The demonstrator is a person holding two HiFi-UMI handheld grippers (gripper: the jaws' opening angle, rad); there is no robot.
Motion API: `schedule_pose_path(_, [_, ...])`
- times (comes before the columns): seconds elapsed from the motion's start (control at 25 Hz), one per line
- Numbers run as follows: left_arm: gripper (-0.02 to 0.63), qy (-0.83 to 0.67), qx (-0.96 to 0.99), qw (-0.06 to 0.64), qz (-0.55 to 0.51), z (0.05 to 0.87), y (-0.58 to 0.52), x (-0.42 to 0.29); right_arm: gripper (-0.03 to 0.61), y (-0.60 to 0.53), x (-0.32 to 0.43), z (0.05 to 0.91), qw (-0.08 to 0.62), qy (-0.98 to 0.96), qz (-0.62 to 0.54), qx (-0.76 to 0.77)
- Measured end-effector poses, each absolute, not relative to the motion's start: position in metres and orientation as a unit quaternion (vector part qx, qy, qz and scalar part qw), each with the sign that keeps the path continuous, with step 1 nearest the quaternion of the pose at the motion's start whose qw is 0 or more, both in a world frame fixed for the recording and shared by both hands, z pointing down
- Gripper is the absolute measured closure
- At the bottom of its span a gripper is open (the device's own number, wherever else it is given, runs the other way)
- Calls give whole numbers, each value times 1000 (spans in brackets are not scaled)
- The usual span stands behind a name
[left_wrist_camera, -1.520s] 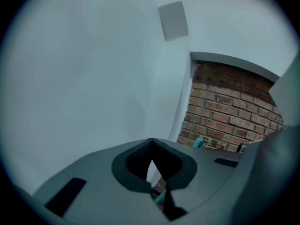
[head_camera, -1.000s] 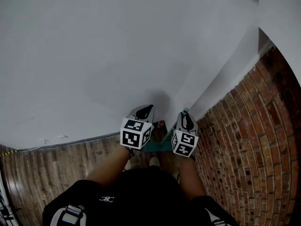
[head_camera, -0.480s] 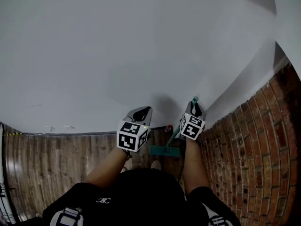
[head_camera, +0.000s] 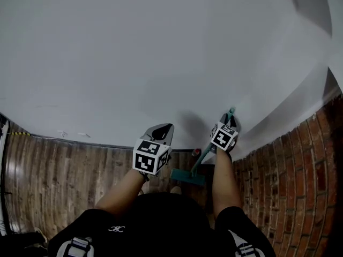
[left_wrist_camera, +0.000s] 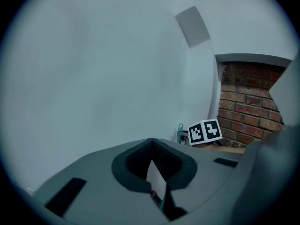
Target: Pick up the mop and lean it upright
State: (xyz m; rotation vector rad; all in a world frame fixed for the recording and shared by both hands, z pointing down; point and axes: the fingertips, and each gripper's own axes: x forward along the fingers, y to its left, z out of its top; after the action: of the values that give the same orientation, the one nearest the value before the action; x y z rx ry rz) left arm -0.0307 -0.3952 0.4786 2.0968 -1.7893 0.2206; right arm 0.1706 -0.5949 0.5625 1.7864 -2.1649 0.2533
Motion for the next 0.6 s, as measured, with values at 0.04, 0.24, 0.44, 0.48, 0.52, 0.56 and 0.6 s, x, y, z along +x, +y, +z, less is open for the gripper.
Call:
schedule_pose_path(0.04, [618,-638,743,187,77,478,-395,-31,467,-596,169,563,164,-758,82,626])
schedule_pose_path(0.24, [618,-644,738,191,72,480,-395,-33,403,-586,168,546,139,-756,61,636])
schedule_pose_path(0.44, [618,-632,747,194,74,483,-400,-22,565,-553,168,504,64,-789,98,603])
schedule_pose_path(0.48, [618,-628,750,193,74,482,-402,-19,565,-544,168,492,46,-795,110,595])
schedule_pose_path(0.52, [617,-625,754,191,72,481,-403,-16,565,-535,169,479,29,-801,115,586])
schedule_pose_path(0.56, [618,-621,757,190,70,480,-405,-13,565,-526,170,466,17,-807,113,580])
schedule_pose_path(0.6, [618,-617,761,189,68,477,-407,-10,565,-517,171,454,10,-812,106,574])
